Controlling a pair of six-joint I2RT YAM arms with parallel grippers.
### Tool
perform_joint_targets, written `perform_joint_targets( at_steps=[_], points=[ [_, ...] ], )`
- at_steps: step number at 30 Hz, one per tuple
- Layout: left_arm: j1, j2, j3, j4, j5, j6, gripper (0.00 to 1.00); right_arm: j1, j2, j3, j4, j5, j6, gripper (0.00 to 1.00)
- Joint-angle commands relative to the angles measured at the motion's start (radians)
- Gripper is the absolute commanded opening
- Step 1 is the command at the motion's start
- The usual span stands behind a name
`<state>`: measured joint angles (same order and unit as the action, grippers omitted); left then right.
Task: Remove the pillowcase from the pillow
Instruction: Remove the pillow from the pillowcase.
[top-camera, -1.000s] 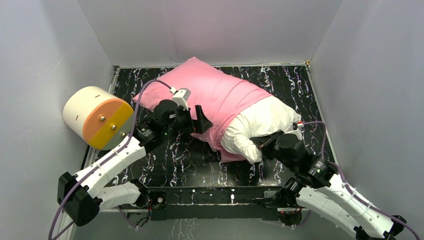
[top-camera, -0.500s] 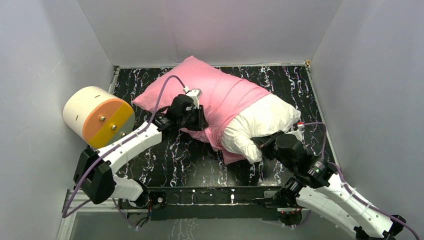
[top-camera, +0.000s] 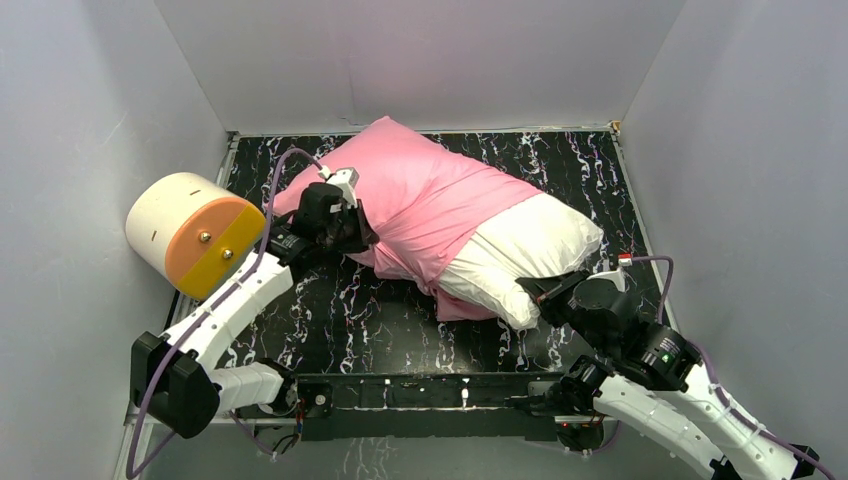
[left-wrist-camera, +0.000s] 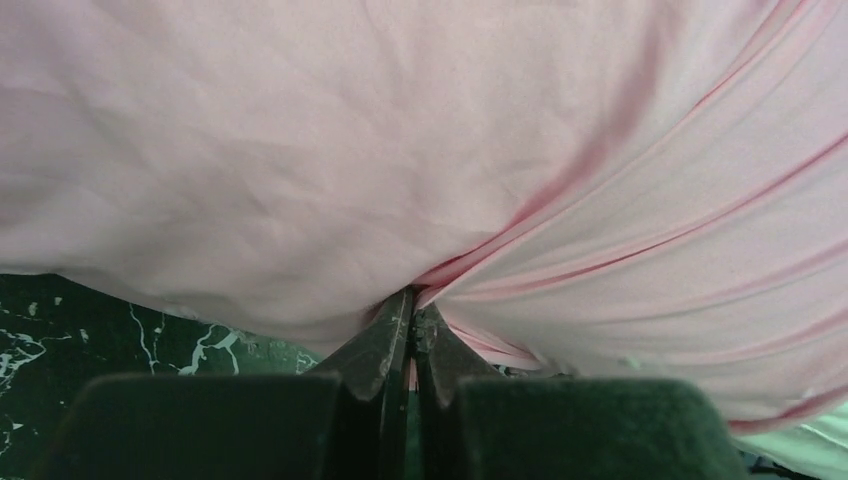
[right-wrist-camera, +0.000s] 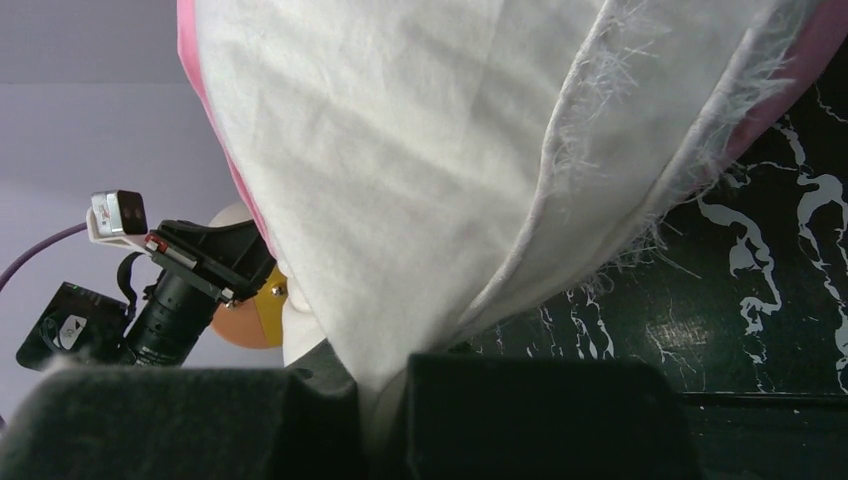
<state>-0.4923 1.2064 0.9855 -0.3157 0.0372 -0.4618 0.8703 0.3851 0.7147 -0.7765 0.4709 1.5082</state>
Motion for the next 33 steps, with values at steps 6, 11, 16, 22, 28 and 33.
perform_joint_targets(
  at_steps=[6, 11, 16, 22, 28, 33],
  points=[
    [0.123, -0.055, 0.013, -0.090, 0.091, 0.046, 0.39, -0.021, 0.004, 0.031, -0.012, 0.132, -0.018, 0.00],
    [0.123, -0.160, 0.056, -0.145, 0.063, 0.027, 0.98, -0.021, 0.054, 0.011, 0.049, 0.101, -0.035, 0.00],
    [0.123, -0.252, 0.043, -0.095, 0.213, -0.010, 0.98, -0.021, 0.067, -0.002, 0.093, 0.097, -0.034, 0.00],
    [0.058, -0.180, 0.129, -0.121, 0.438, -0.021, 0.98, -0.021, 0.085, 0.014, 0.089, 0.100, -0.040, 0.00],
    [-0.326, -0.081, 0.164, -0.148, 0.033, 0.011, 0.98, -0.021, 0.090, 0.022, 0.089, 0.103, -0.031, 0.00],
    [-0.463, 0.044, 0.166, -0.148, -0.149, -0.002, 0.96, -0.021, 0.079, 0.031, 0.065, 0.105, -0.017, 0.00]
  ],
)
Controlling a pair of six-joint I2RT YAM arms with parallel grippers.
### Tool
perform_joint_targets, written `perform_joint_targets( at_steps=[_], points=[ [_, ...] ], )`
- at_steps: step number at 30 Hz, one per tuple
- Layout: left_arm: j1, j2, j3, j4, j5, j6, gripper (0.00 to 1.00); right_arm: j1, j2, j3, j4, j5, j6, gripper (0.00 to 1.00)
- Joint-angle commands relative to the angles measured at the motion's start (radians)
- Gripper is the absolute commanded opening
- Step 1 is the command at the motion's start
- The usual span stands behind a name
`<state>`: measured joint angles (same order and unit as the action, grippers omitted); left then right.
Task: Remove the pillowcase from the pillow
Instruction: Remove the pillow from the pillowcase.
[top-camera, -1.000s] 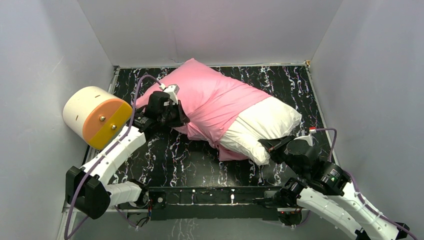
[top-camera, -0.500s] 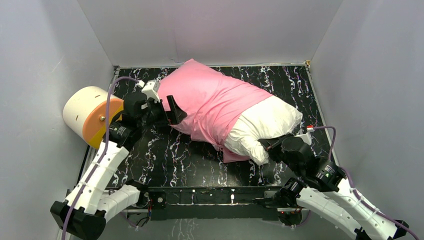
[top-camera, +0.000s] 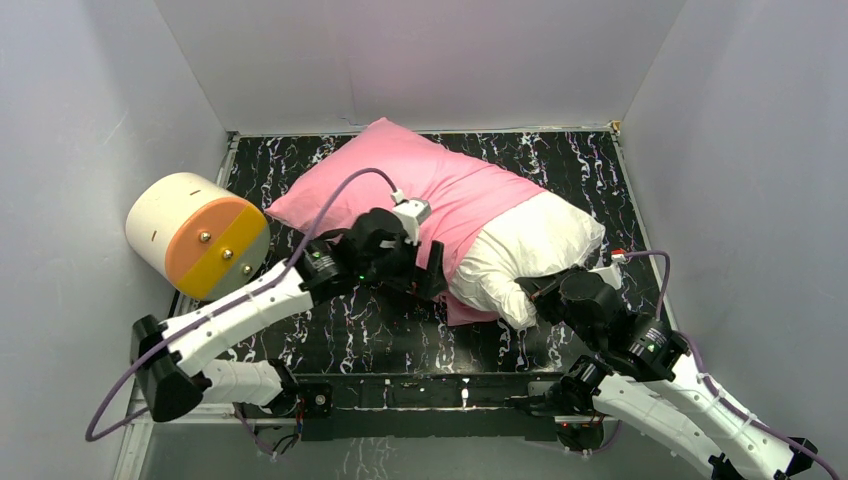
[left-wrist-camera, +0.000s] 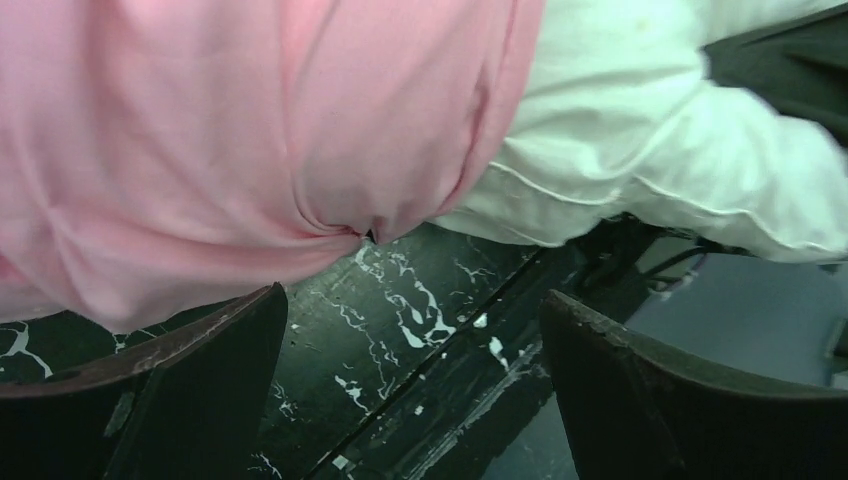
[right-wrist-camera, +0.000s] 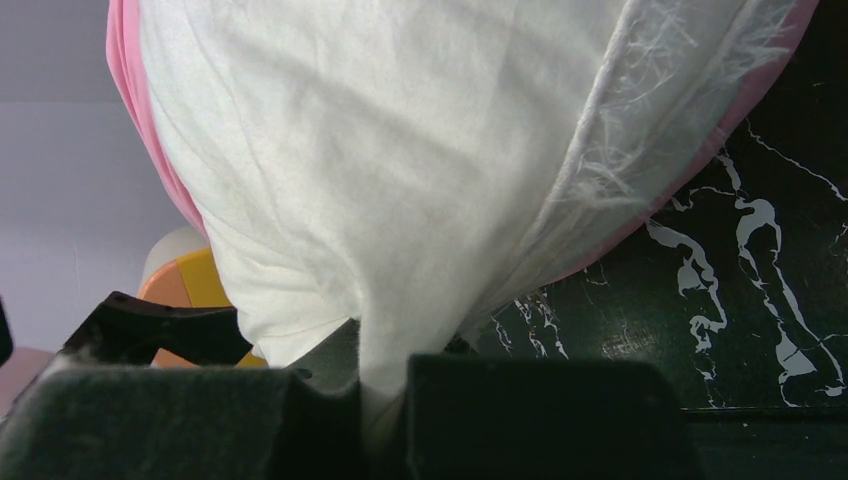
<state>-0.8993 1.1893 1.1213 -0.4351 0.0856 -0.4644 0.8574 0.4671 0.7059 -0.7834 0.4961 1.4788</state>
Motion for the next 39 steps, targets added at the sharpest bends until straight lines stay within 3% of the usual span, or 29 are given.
perform_joint_targets(
  at_steps=[1, 7, 11, 16, 20, 26, 32, 36, 39],
  points=[
    [-0.062, 0.083, 0.033, -0.029, -0.217, -0.004, 0.95, -0.008, -0.008, 0.038, 0.069, 0.082, 0.017, 0.00],
    [-0.082, 0.234, 0.095, 0.057, -0.271, 0.000, 0.90, -0.008, -0.054, -0.006, 0.089, 0.089, 0.055, 0.00],
    [-0.083, 0.285, 0.107, 0.089, -0.367, 0.031, 0.77, -0.008, -0.042, 0.015, 0.055, 0.101, 0.051, 0.00],
    [-0.070, 0.239, 0.011, 0.078, -0.583, 0.052, 0.24, -0.008, -0.038, 0.065, -0.031, 0.144, 0.043, 0.00],
    [0.065, 0.144, -0.087, 0.006, -0.597, 0.028, 0.00, -0.009, -0.053, 0.112, -0.094, 0.185, 0.027, 0.00],
    [0.348, -0.016, -0.233, 0.014, -0.443, 0.056, 0.00, -0.006, -0.039, 0.159, -0.171, 0.217, 0.018, 0.00],
    [0.376, -0.026, -0.248, 0.043, -0.254, 0.057, 0.00, -0.005, -0.034, 0.140, -0.123, 0.183, -0.018, 0.00],
    [0.376, -0.010, -0.261, 0.080, -0.075, 0.052, 0.00, -0.005, -0.034, 0.123, -0.017, 0.103, -0.158, 0.01],
    [0.376, -0.014, -0.281, 0.083, -0.021, 0.043, 0.00, -0.005, -0.013, 0.196, 0.050, 0.027, -0.326, 0.25]
  ],
)
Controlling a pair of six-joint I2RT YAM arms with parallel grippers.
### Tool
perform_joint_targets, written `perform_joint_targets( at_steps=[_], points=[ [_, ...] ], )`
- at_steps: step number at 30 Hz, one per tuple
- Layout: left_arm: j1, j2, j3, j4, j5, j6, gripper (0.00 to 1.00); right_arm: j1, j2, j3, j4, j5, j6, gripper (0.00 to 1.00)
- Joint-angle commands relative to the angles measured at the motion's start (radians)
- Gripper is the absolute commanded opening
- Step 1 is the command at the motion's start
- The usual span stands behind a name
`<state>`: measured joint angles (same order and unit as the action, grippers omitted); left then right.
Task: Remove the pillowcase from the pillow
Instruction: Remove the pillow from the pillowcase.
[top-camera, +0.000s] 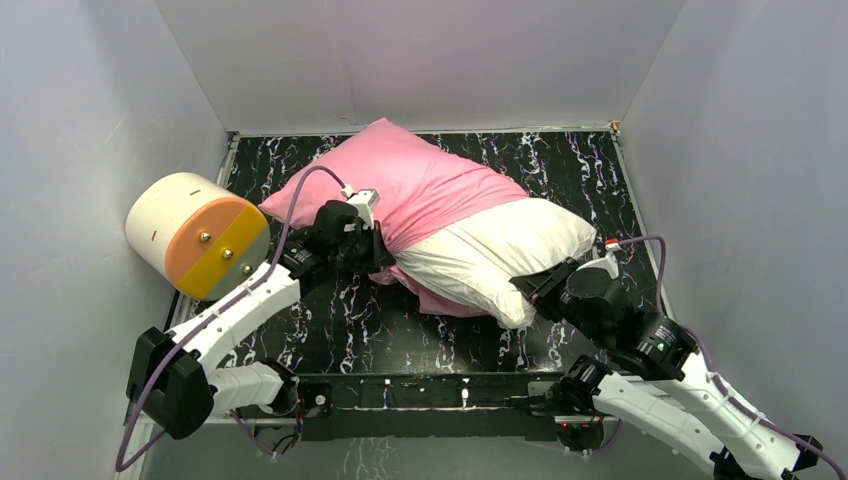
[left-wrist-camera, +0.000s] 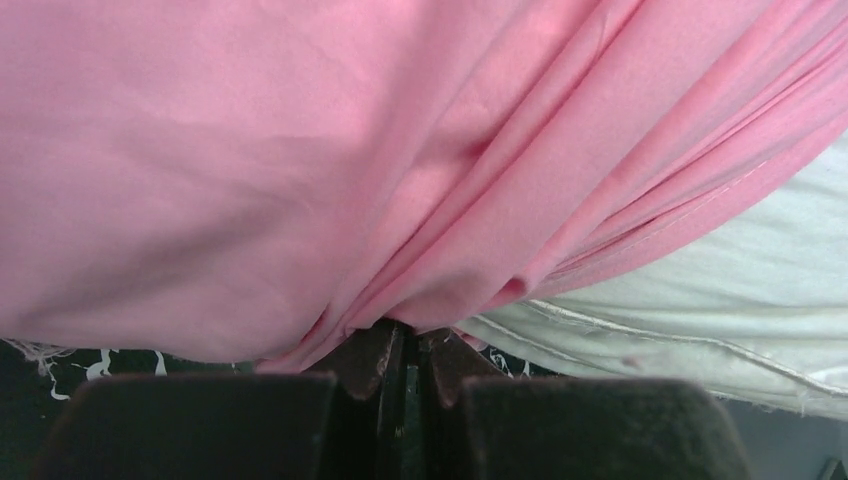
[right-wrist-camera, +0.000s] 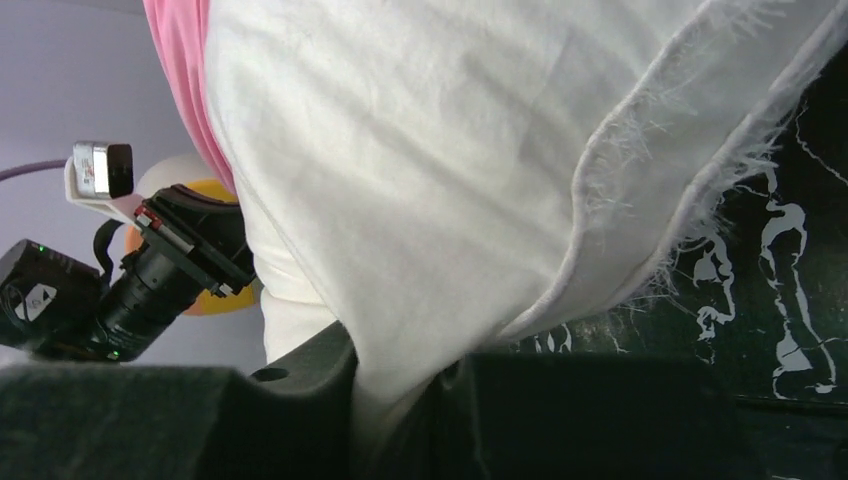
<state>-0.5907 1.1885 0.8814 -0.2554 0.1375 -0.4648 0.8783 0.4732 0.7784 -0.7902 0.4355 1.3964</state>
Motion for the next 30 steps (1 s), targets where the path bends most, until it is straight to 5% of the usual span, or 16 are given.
perform_joint_targets(
  at_steps=[1, 5, 16, 23, 30],
  points=[
    [0.068, -0.018, -0.054, -0.097, -0.073, 0.038, 0.00, -0.026, -0.001, 0.168, 0.055, 0.071, -0.291, 0.30],
    [0.067, -0.033, -0.119, -0.080, -0.052, -0.011, 0.00, -0.026, 0.103, 0.338, 0.025, -0.011, -0.439, 0.50],
    [0.060, -0.061, -0.242, -0.041, 0.016, -0.058, 0.00, -0.026, 0.439, 0.464, 0.110, -0.127, -0.583, 0.65],
    [0.058, -0.186, -0.098, -0.139, -0.053, -0.029, 0.51, -0.026, 0.637, 0.160, 0.212, -0.160, -0.467, 0.55],
    [0.058, -0.128, 0.217, -0.183, -0.018, 0.123, 0.75, -0.026, 0.642, -0.281, 0.568, -0.387, -0.279, 0.31]
  ],
)
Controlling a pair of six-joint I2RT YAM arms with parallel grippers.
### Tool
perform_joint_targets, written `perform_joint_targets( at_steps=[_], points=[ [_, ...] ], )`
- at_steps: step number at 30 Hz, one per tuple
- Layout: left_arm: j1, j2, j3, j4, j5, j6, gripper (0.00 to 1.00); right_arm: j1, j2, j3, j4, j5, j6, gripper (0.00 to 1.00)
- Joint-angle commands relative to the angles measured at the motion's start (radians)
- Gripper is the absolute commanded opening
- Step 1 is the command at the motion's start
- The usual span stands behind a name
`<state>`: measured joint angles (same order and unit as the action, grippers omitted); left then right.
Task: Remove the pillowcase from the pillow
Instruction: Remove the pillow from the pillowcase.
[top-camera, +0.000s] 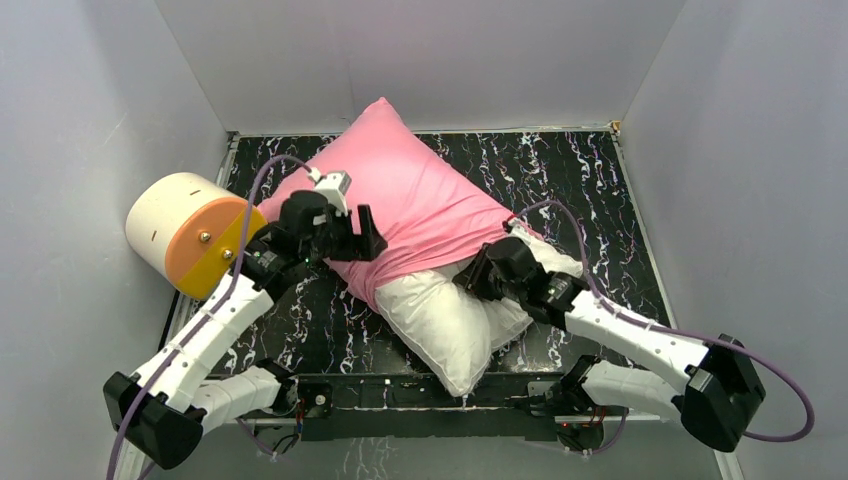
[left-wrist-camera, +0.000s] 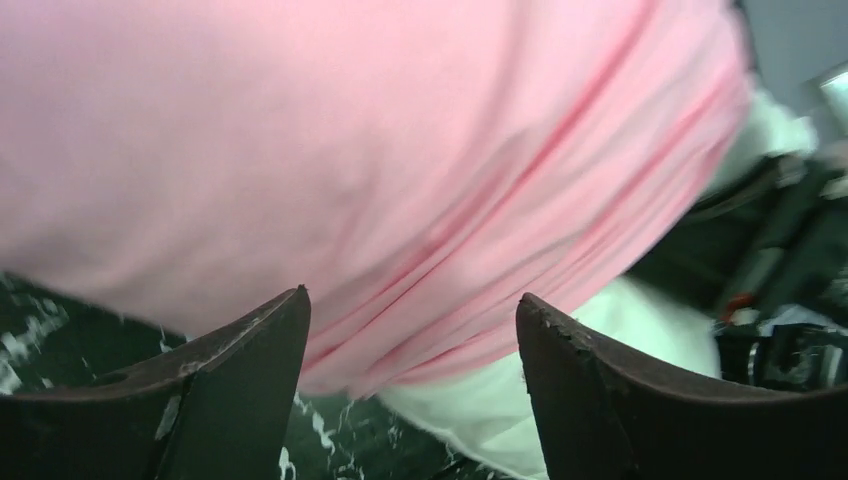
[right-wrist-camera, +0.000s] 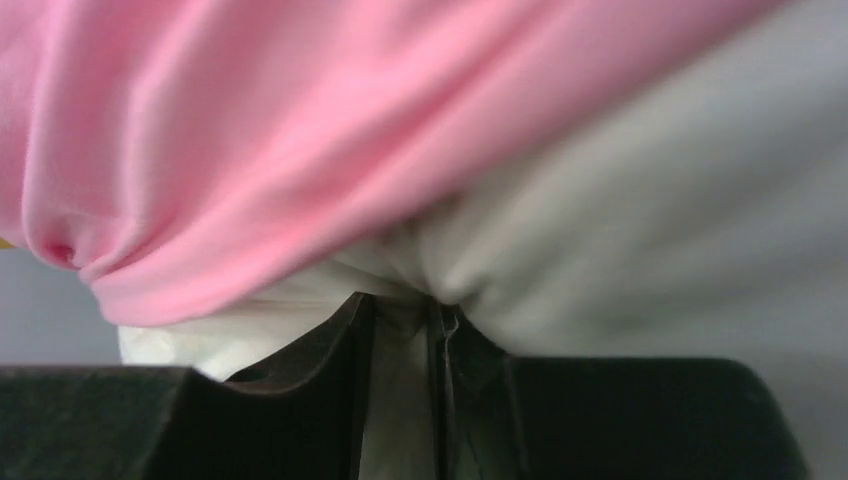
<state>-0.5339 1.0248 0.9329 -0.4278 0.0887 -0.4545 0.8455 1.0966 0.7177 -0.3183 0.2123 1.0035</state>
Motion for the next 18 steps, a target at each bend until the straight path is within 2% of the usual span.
perform_joint_targets(
  at_steps=[1, 4, 6, 10, 12, 15, 16, 18],
  points=[
    [0.001, 0.079, 0.214, -0.009, 0.076, 0.149, 0.76, 0.007, 0.014, -0.268, 0.138, -0.176, 0.139, 0.30],
    [-0.006, 0.234, 0.340, -0.018, 0.221, 0.232, 0.81, 0.007, -0.015, -0.365, 0.219, -0.191, 0.196, 0.29],
    [-0.043, 0.329, 0.417, -0.046, 0.244, 0.285, 0.83, 0.007, -0.054, -0.391, 0.226, -0.178, 0.213, 0.29],
    [-0.204, 0.496, 0.526, -0.089, 0.126, 0.415, 0.87, 0.007, -0.127, -0.404, 0.189, -0.116, 0.224, 0.31],
    [-0.251, 0.587, 0.585, -0.137, 0.040, 0.462, 0.87, 0.006, -0.157, -0.413, 0.186, -0.107, 0.230, 0.32],
    [-0.263, 0.678, 0.652, -0.186, -0.174, 0.473, 0.77, 0.005, -0.189, -0.431, 0.171, -0.099, 0.257, 0.32],
    [-0.264, 0.693, 0.661, -0.187, -0.256, 0.473, 0.71, 0.005, -0.199, -0.446, 0.165, -0.095, 0.270, 0.31],
    [-0.263, 0.709, 0.672, -0.184, -0.405, 0.476, 0.48, 0.006, -0.221, -0.471, 0.158, -0.088, 0.297, 0.28]
  ],
)
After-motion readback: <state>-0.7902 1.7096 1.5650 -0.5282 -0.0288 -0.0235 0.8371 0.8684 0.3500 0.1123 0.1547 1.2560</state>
